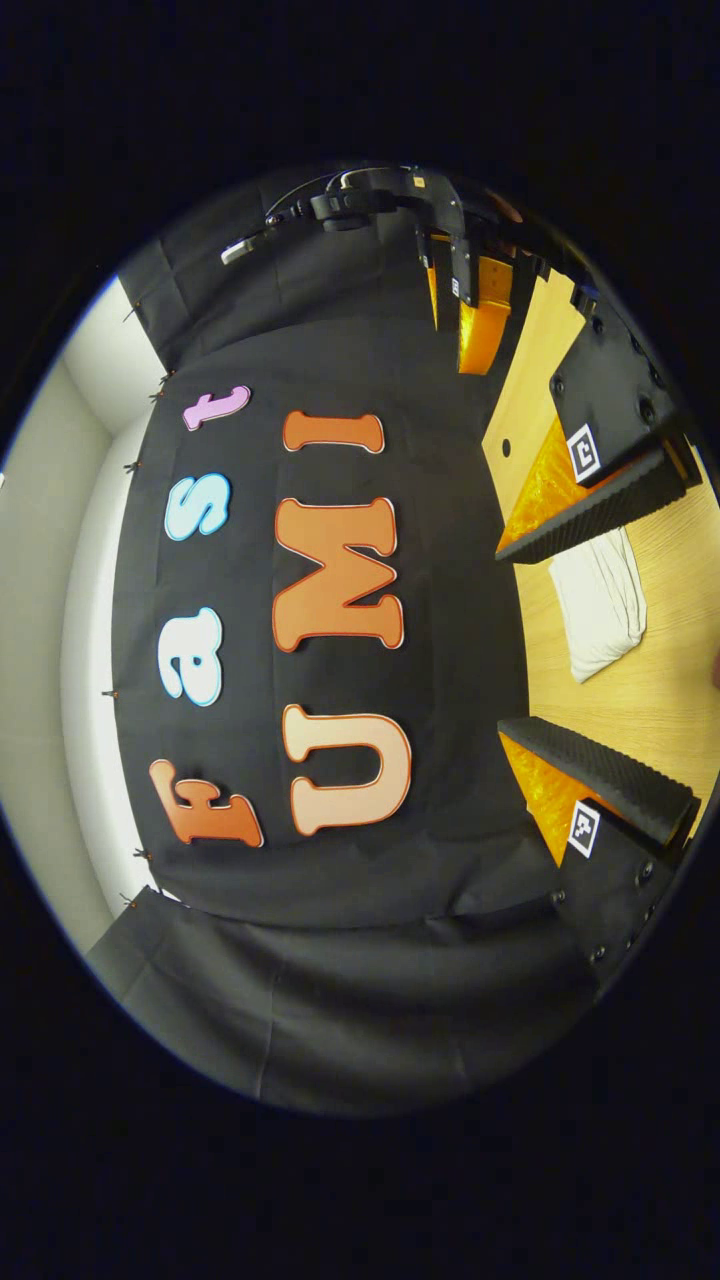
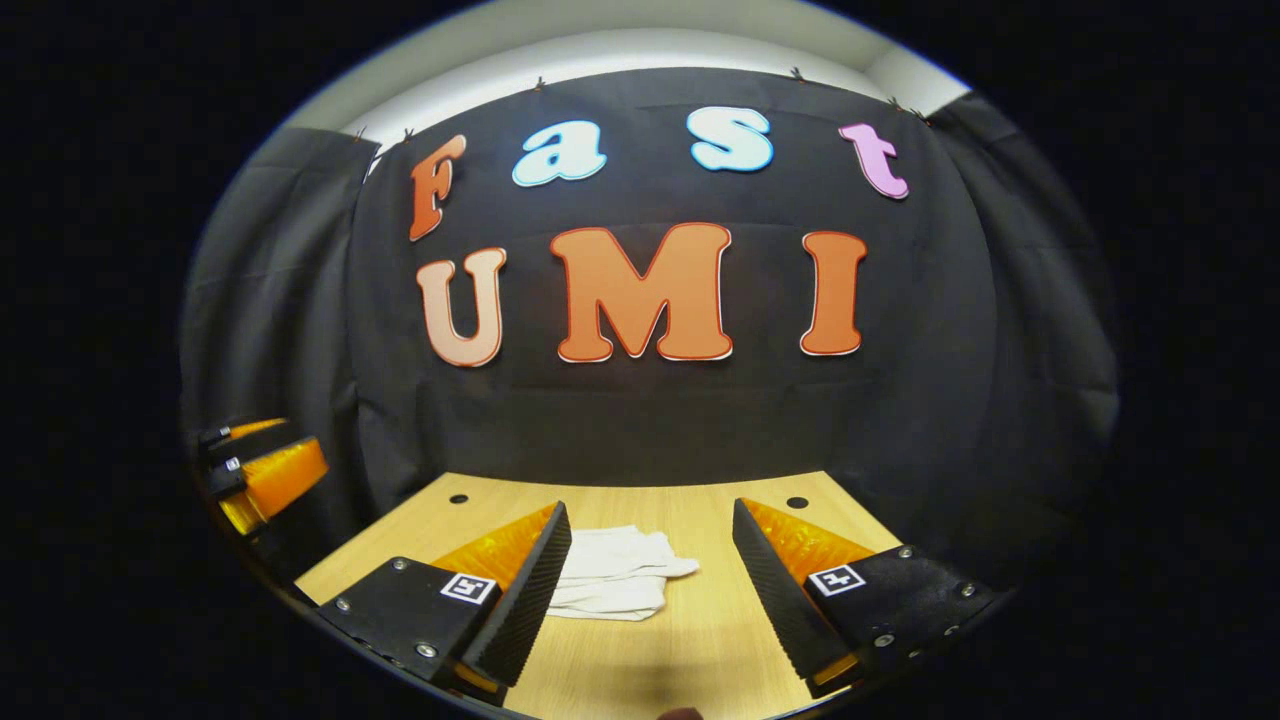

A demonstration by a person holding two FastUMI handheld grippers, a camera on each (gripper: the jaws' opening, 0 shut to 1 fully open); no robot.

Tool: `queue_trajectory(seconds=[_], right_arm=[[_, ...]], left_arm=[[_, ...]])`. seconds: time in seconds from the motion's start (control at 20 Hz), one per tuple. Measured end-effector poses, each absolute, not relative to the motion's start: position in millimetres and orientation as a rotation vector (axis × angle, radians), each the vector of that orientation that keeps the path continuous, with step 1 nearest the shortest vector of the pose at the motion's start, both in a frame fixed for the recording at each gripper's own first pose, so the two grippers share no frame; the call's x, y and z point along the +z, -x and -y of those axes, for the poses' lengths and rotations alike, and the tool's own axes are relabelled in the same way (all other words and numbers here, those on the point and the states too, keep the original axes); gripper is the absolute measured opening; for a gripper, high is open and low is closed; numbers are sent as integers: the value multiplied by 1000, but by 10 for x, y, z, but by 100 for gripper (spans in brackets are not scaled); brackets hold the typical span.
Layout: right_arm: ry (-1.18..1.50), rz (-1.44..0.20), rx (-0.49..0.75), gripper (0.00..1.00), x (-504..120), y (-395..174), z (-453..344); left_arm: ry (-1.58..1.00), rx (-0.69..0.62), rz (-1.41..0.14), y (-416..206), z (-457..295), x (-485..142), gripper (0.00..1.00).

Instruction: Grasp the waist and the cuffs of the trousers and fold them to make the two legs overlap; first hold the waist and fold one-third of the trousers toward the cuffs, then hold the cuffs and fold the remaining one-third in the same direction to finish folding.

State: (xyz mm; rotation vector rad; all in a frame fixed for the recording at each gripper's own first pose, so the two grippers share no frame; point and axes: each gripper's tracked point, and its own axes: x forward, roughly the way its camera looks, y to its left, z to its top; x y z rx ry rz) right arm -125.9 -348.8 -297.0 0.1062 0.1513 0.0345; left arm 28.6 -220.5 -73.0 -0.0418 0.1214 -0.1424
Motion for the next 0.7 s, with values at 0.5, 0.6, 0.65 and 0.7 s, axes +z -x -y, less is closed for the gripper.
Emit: queue_trajectory(seconds=[0.5, 0.6, 0.65, 0.7], right_arm=[[-40, -42, 93, 98, -2658, 1344, 3409], [-41, -46, 122, 98, -2673, 1308, 3430], [-43, -46, 134, 98, -2672, 1293, 3437], [-47, -40, 139, 98, -2666, 1280, 3474]], left_arm=[[30, -50, -94, 16, 2142, -627, 99], [35, -18, -84, 16, 2134, -580, 100], [33, -1, -85, 15, 2144, -574, 98], [30, 3, -84, 23, 2180, -551, 97]])
